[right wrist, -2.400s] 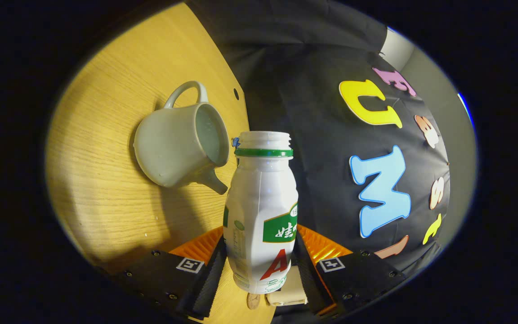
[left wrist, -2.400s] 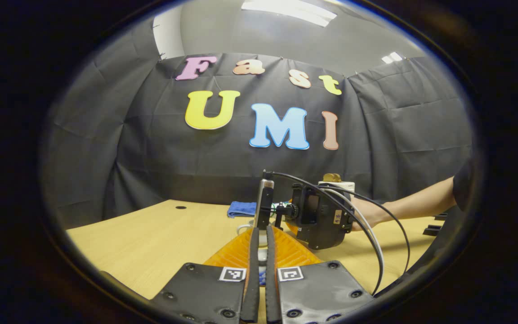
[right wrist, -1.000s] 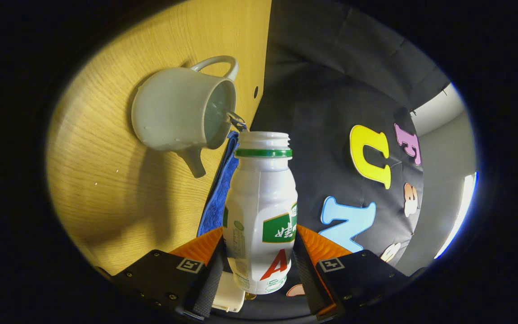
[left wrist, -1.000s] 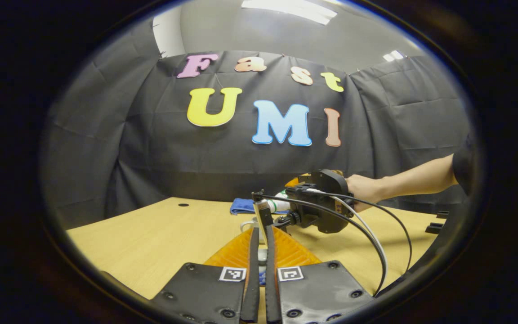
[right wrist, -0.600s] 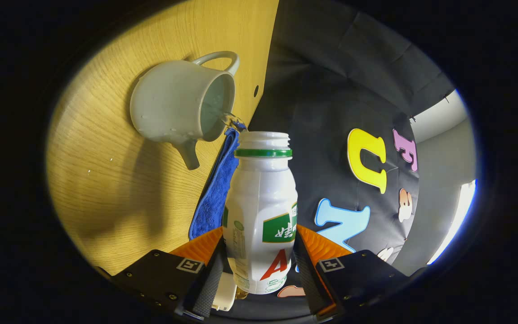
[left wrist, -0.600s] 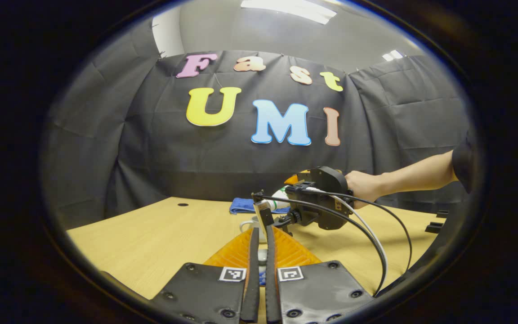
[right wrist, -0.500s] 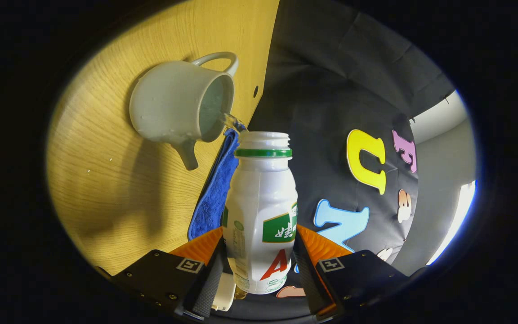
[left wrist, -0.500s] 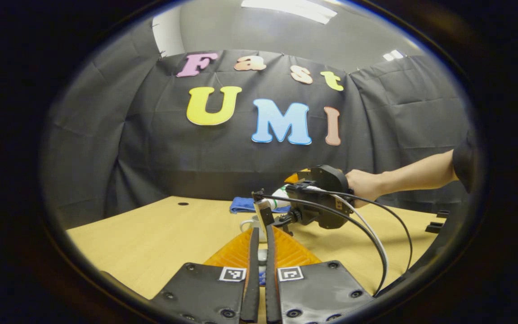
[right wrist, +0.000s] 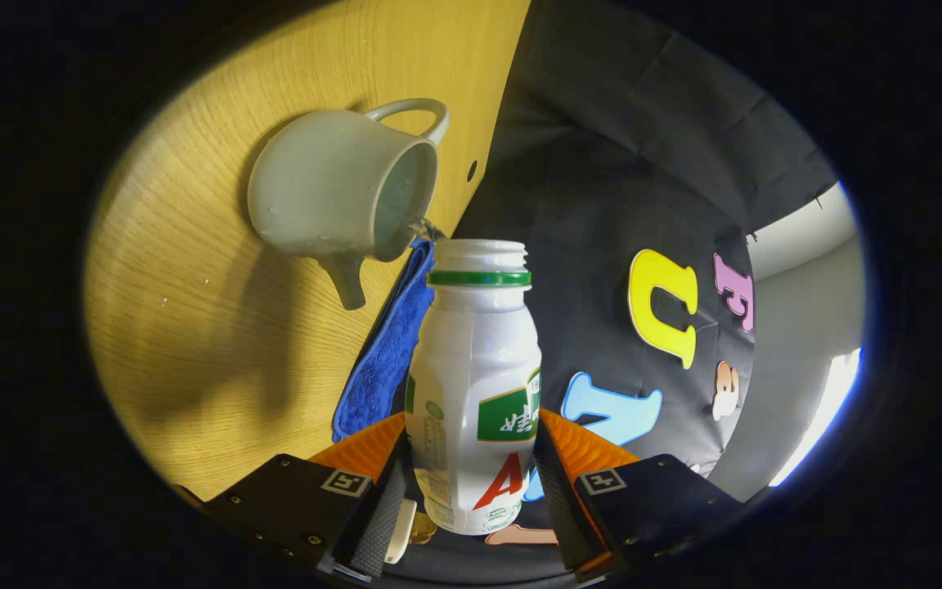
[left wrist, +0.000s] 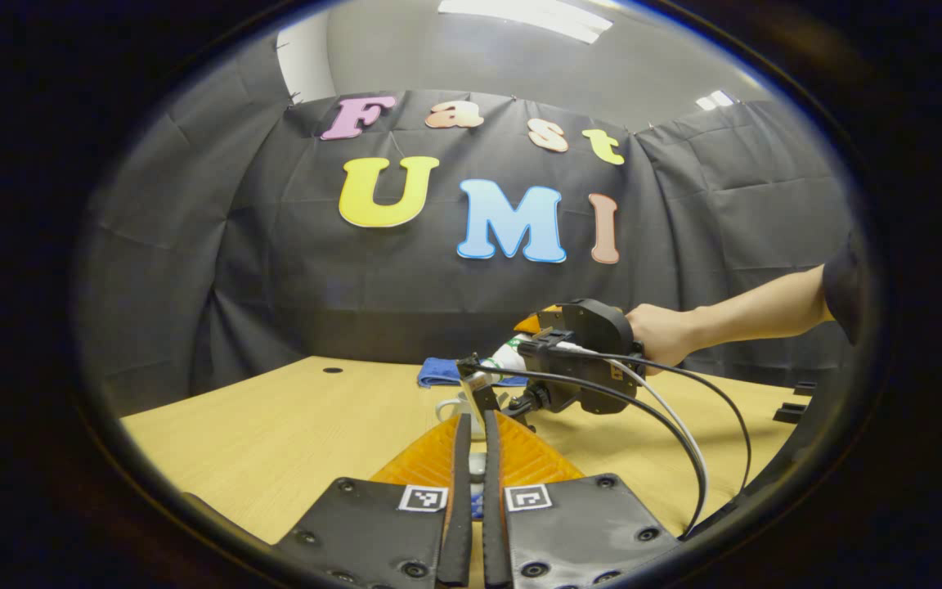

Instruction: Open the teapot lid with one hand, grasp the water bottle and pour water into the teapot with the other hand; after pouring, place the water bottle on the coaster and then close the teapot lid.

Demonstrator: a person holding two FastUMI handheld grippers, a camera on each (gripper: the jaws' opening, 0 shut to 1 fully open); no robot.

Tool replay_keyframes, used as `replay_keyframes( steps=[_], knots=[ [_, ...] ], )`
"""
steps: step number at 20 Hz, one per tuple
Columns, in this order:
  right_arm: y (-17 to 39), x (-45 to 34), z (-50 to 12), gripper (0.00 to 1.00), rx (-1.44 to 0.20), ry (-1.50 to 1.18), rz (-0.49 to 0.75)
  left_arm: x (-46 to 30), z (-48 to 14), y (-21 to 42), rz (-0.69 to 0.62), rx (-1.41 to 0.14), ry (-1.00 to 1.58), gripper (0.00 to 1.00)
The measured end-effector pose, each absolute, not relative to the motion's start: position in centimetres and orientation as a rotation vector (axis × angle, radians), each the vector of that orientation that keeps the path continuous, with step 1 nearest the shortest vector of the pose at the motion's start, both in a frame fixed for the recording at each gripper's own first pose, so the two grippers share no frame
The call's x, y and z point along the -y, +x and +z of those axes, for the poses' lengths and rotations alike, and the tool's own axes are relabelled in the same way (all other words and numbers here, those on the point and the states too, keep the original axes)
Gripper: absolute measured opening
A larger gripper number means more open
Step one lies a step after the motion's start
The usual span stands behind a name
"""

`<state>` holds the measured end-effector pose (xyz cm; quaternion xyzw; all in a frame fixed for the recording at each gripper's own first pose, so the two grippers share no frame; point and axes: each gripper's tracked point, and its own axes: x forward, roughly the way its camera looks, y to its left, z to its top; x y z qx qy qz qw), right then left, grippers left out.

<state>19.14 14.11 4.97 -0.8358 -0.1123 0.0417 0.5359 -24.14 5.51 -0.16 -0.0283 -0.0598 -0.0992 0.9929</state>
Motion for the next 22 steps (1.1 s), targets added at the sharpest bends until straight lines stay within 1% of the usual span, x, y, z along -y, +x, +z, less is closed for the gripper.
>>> replay_keyframes(
  steps=[9, 10, 11, 12, 22],
  knots=[
    [19.4, -14.8, 5.4, 0.77, 0.311, -2.06, 0.086, -5.4, -0.7, -23.9, -0.2, 0.103, -0.05, 0.16],
    [19.4, -15.0, 5.5, 0.77, 0.319, -2.07, 0.089, -5.5, -0.8, -23.8, -0.197, 0.101, -0.046, 0.15],
    [19.5, -15.1, 5.5, 0.77, 0.324, -2.079, 0.086, -5.6, -0.8, -23.9, -0.197, 0.099, -0.045, 0.12],
    [19.5, -15.1, 5.4, 0.77, 0.329, -2.089, 0.087, -5.6, -0.8, -23.8, -0.196, 0.099, -0.047, 0.16],
    [19.4, -15.6, 6.4, 0.77, 0.378, -2.146, 0.059, -5.6, -1.0, -23.7, -0.193, 0.095, -0.051, 0.16]
  ],
)
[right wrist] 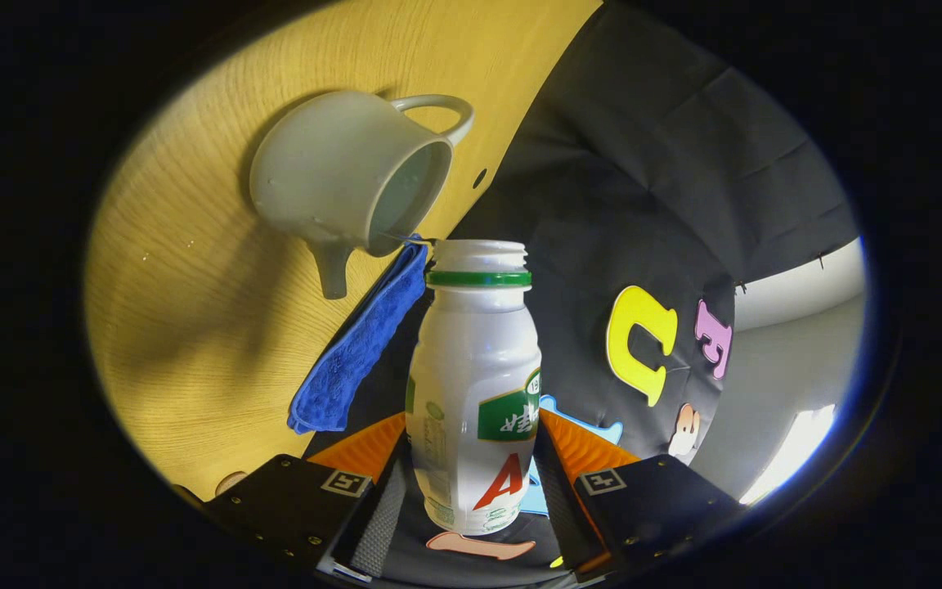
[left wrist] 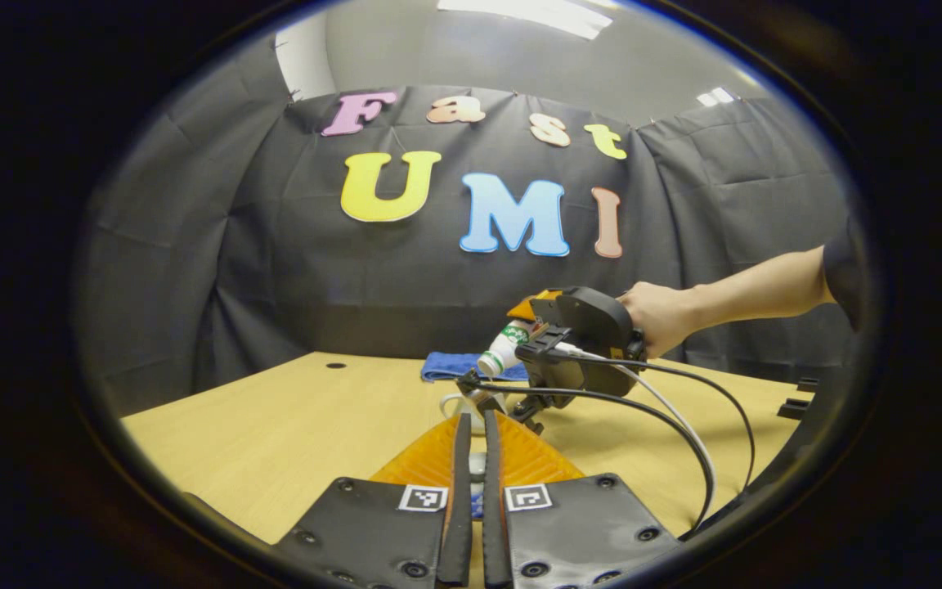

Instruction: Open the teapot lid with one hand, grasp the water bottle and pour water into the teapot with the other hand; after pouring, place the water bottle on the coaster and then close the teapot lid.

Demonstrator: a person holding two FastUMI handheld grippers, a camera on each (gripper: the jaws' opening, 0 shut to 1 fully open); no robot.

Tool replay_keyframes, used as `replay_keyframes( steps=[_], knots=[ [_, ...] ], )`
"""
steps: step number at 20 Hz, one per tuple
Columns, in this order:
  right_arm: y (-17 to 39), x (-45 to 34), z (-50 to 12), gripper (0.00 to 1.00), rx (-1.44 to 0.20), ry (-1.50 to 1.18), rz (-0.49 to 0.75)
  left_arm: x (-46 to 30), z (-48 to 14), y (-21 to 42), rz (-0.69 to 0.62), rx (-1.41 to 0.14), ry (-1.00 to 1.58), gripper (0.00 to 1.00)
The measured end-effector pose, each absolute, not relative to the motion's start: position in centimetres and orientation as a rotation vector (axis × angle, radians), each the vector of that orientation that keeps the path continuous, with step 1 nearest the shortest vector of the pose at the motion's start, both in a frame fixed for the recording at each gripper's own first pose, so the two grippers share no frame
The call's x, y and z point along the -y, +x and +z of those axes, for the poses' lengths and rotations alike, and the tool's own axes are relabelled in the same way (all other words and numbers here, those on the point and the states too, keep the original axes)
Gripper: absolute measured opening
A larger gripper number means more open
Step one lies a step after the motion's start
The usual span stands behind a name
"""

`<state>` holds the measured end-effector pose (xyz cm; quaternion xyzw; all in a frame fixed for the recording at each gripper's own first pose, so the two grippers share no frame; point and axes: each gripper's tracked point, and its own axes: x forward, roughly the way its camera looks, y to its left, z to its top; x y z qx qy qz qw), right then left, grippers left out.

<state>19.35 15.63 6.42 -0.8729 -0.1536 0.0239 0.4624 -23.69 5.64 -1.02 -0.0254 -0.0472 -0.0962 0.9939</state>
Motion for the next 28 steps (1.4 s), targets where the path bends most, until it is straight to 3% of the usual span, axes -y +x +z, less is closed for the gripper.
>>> replay_keyframes(
  steps=[10, 15, 21, 28],
  knots=[
    [18.7, -16.1, 4.9, 0.77, 0.404, -2.103, 0.102, -5.9, -1.1, -23.7, -0.187, 0.094, -0.049, 0.16],
    [19.3, -15.2, 3.9, 0.77, 0.341, -2.018, 0.108, -6.0, -1.3, -23.5, -0.183, 0.087, -0.059, 0.16],
    [19.2, -13.7, 1.3, 0.78, 0.143, -1.526, 0.217, -6.8, -0.3, -23.5, -0.172, 0.119, -0.088, 0.16],
    [15.9, -12.9, 2.5, 0.78, 0.02, -0.806, 0.269, -7.2, 1.9, -20.4, -0.158, 0.145, -0.076, 0.16]
  ],
)
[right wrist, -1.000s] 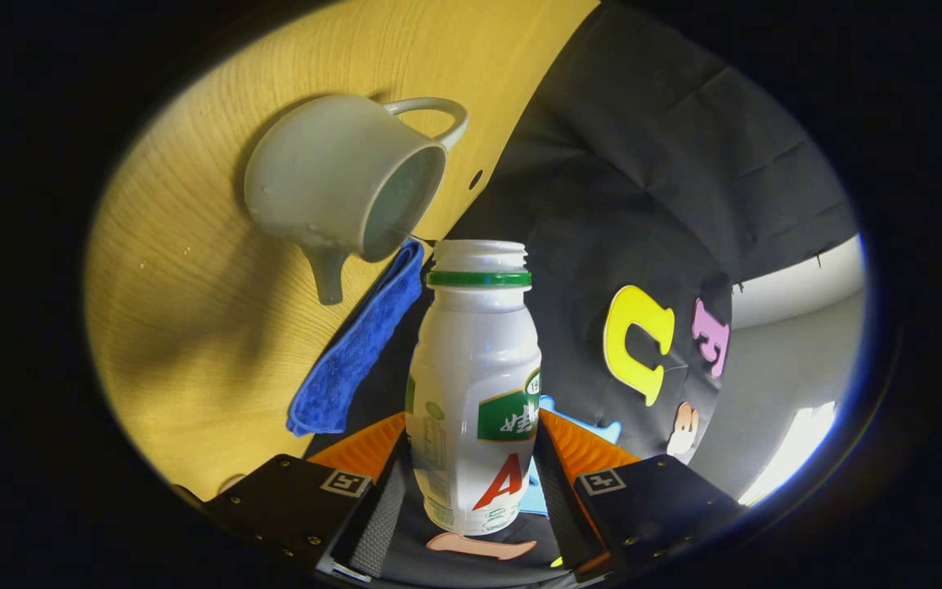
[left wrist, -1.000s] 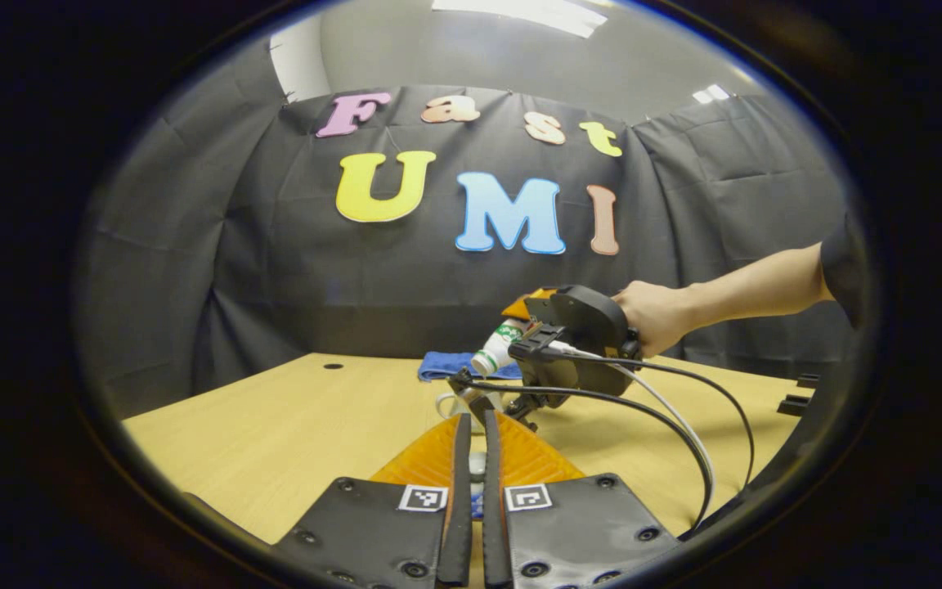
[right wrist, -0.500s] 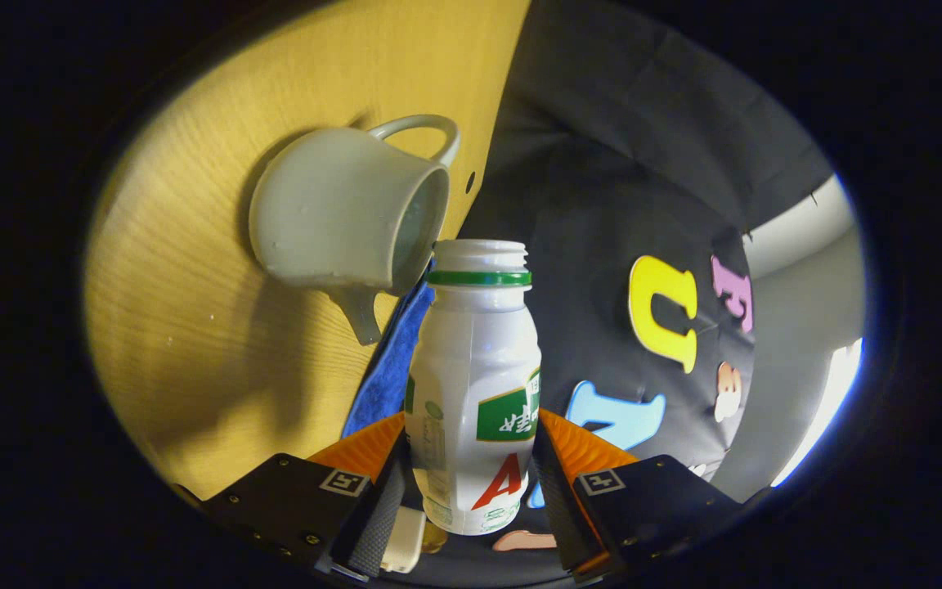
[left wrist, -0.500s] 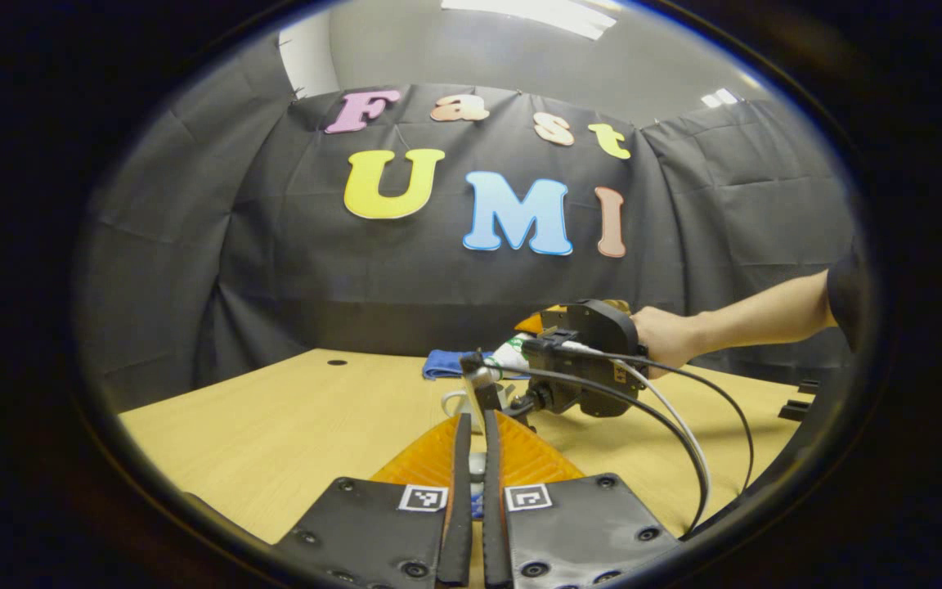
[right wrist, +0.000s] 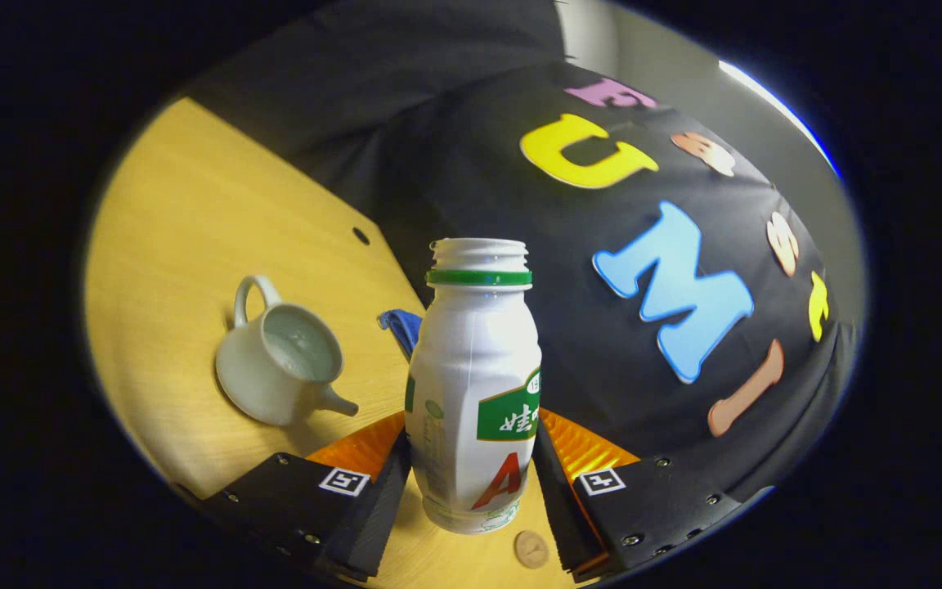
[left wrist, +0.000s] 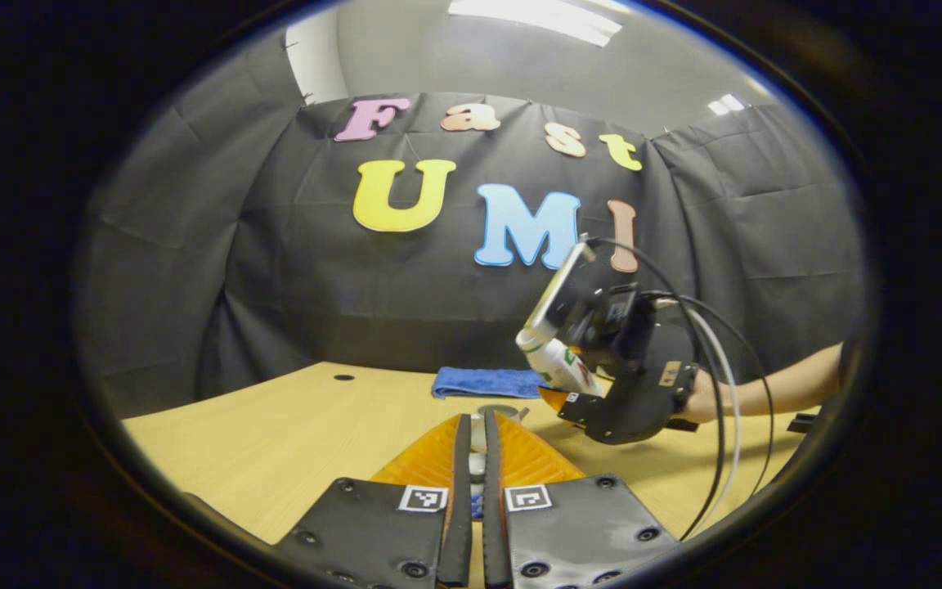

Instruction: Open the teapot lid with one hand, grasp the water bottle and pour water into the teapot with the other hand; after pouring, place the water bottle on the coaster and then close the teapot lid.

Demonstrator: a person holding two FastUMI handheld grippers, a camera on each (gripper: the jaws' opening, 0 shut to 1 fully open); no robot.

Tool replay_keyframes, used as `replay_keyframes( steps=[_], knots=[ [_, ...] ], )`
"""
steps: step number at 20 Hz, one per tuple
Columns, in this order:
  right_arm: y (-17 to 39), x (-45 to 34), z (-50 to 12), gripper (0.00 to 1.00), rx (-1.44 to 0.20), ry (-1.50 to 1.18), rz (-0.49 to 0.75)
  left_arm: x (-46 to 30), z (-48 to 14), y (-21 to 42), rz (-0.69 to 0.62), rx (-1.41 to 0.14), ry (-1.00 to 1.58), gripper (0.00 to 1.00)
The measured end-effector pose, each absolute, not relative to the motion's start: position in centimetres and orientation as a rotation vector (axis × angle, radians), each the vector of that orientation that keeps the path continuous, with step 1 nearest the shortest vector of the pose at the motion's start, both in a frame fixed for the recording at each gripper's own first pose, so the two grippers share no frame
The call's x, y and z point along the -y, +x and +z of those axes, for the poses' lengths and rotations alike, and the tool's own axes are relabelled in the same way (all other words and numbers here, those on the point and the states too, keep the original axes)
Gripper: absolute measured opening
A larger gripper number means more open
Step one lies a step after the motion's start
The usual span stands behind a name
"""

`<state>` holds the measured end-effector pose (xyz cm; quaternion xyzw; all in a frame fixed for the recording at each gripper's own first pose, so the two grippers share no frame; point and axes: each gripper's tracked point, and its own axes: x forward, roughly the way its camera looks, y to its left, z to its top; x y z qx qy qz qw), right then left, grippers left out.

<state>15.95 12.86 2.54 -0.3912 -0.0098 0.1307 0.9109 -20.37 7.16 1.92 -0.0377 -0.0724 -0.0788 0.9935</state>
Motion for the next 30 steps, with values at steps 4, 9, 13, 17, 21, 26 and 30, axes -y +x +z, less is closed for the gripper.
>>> replay_keyframes(
  steps=[4, 9, 13, 17, 21, 26, 30],
  knots=[
    [12.3, -9.2, 4.2, 0.78, -0.082, -0.403, 0.294, -5.6, 4.6, -16.3, -0.178, 0.164, -0.047, 0.16],
    [8.1, -3.1, 5.9, 0.77, -0.084, -0.204, 0.252, -2.2, 6.5, -9.4, -0.219, 0.147, -0.049, 0.16],
    [6.4, 0.0, 6.4, 0.77, -0.071, -0.204, 0.225, -0.3, 5.3, -4.4, -0.227, 0.1, -0.009, 0.15],
    [6.1, 1.3, 6.2, 0.77, -0.073, -0.201, 0.217, -0.5, 2.4, -1.1, -0.21, 0.034, -0.003, 0.16],
    [6.3, 2.3, 5.7, 0.77, -0.083, -0.181, 0.206, -0.7, 1.0, 1.1, -0.195, -0.009, -0.006, 0.16],
    [6.9, 3.0, 5.3, 0.77, -0.093, -0.176, 0.193, 0.0, 0.8, 2.2, -0.205, -0.004, 0.016, 0.16],
    [6.8, 3.5, 5.2, 0.77, -0.095, -0.176, 0.184, -0.4, -0.5, 2.7, -0.194, -0.033, 0.012, 0.16]
  ],
)
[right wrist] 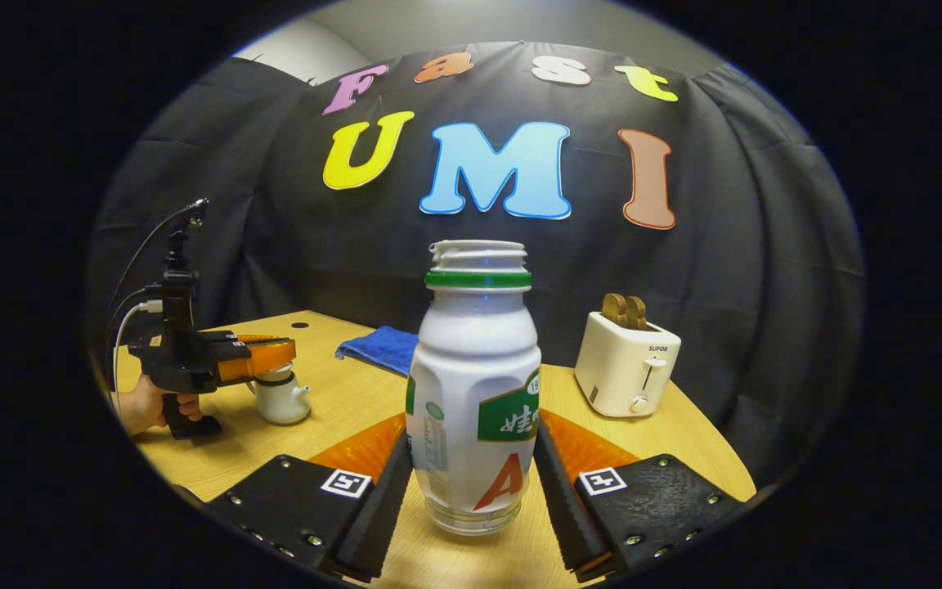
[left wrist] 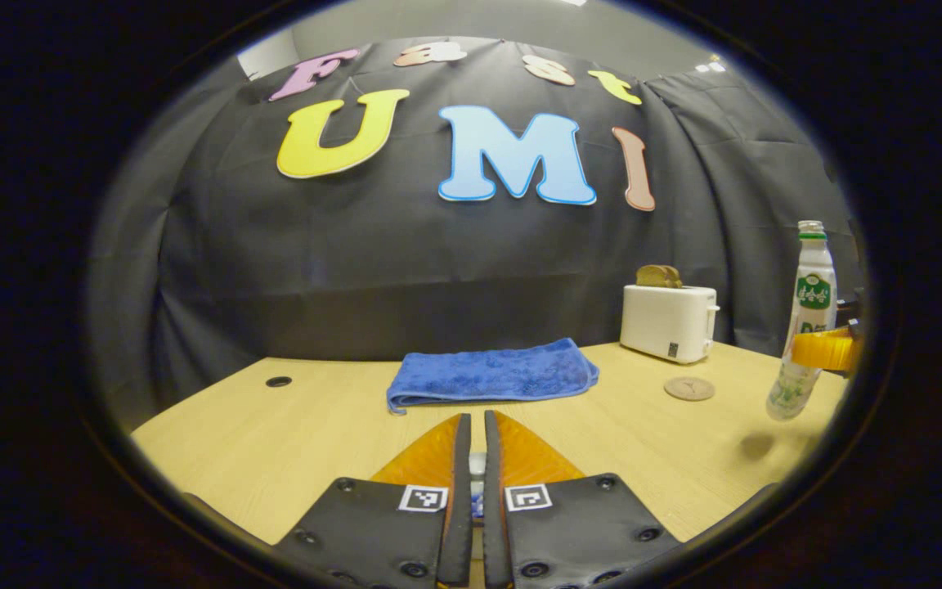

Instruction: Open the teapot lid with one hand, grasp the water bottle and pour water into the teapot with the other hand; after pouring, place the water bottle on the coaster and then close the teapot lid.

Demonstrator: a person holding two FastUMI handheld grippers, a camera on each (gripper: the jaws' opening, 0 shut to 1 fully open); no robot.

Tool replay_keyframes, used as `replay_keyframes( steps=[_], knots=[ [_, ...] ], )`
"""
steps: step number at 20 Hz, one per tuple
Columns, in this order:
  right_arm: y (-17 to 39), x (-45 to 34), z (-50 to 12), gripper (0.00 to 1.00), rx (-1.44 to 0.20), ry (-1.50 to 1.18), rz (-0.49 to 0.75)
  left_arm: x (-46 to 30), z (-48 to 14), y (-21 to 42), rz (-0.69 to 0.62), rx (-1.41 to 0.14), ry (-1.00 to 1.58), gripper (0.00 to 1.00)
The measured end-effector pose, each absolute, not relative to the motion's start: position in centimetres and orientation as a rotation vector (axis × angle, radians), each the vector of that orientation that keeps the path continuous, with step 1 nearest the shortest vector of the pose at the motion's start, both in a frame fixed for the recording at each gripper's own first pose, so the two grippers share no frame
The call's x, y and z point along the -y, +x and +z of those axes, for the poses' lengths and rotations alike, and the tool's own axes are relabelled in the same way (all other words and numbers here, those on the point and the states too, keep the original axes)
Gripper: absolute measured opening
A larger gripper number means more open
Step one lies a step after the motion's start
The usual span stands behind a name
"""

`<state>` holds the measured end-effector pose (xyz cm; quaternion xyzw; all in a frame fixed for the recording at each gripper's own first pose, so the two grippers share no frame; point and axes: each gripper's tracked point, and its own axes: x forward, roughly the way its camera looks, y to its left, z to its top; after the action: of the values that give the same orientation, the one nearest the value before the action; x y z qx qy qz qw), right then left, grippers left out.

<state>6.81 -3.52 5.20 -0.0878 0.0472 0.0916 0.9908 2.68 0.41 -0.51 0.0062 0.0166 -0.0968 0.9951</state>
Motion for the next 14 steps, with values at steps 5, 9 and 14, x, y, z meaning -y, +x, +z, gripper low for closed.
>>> replay_keyframes(
  steps=[5, 9, 14],
  knots=[
    [7.4, 3.8, 4.6, 0.77, -0.108, -0.172, 0.177, -0.4, -1.3, 3.0, -0.193, -0.05, -0.004, 0.16],
    [7.4, 3.6, 4.2, 0.77, -0.126, -0.17, 0.183, -0.3, -1.8, 2.9, -0.187, -0.062, 0.016, 0.16],
    [7.7, 3.9, 4.5, 0.77, -0.12, -0.163, 0.17, -1.0, 0.5, 2.0, -0.158, -0.008, 0.025, 0.29]
  ],
)
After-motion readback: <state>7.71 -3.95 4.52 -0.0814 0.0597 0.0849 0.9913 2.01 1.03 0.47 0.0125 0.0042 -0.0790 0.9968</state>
